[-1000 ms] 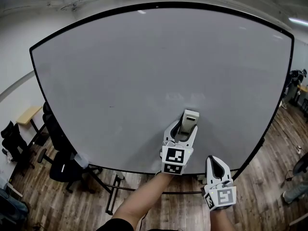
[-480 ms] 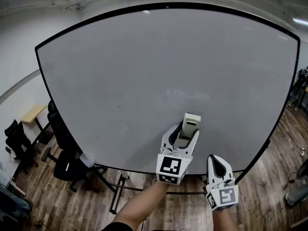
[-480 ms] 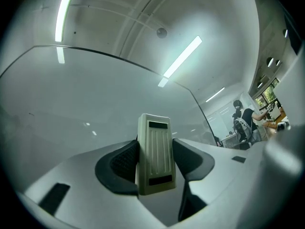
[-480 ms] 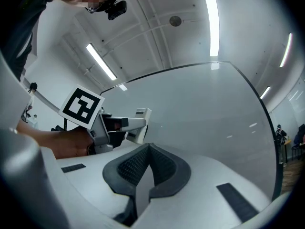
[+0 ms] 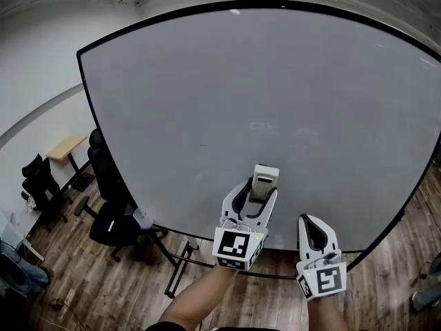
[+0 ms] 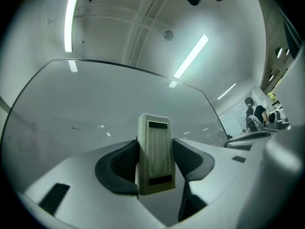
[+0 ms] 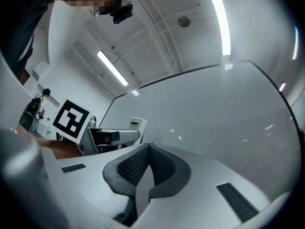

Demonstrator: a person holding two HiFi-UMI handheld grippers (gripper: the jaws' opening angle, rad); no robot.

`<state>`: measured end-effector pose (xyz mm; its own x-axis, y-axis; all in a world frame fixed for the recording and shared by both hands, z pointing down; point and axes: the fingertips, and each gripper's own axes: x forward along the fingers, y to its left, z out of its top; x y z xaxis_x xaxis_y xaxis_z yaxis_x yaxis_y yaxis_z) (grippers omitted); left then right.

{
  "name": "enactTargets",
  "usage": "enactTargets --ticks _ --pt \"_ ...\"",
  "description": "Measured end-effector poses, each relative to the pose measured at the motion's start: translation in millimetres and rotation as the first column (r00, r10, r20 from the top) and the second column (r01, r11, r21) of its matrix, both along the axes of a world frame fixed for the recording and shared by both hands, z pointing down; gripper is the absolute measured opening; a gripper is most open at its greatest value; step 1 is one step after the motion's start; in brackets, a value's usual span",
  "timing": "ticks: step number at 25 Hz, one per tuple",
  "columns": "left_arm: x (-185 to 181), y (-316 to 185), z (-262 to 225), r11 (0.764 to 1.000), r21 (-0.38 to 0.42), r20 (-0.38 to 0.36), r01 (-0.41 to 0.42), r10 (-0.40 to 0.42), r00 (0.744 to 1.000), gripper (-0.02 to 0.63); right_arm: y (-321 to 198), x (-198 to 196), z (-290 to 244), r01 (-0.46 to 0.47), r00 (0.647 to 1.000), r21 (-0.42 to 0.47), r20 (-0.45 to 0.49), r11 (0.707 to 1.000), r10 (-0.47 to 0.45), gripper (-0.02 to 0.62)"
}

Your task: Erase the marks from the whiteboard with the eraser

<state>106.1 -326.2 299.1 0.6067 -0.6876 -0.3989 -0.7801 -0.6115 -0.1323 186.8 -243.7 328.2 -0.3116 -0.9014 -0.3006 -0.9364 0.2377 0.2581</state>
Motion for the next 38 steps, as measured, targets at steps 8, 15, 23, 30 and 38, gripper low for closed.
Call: enactTargets --ticks 8,15,23,30,38 --pt "-79 -24 3 0.990 -0.057 -0.060 0.129 -0.132 0.989 0.249 -29 -46 1 0.081 0.996 -0.010 -0.022 0.997 -0.081 0.020" --pt "-136 -46 7 0.969 -0.083 -0.071 0.232 -0.238 0.969 0.249 -56 -80 -4 0.134 0.990 -0.005 -0.033 0.991 -0.134 0.020" --pt "-178 -68 -5 0.950 -0.090 -0.093 0.300 -0.308 0.947 0.249 -84 -90 -9 0.141 0.990 -0.011 -0.031 0.990 -0.141 0.020" --pt "-205 -91 -23 0.939 -0.079 -0.109 0.335 -0.342 0.933 0.249 -97 -76 -12 0.092 0.996 -0.020 0.011 0.996 -0.091 0.020" --pt "-197 -124 -28 0.939 -0.096 -0.147 0.329 -0.341 0.929 0.249 -91 -65 -6 0.069 0.998 -0.026 0.007 0.997 -0.068 0.020"
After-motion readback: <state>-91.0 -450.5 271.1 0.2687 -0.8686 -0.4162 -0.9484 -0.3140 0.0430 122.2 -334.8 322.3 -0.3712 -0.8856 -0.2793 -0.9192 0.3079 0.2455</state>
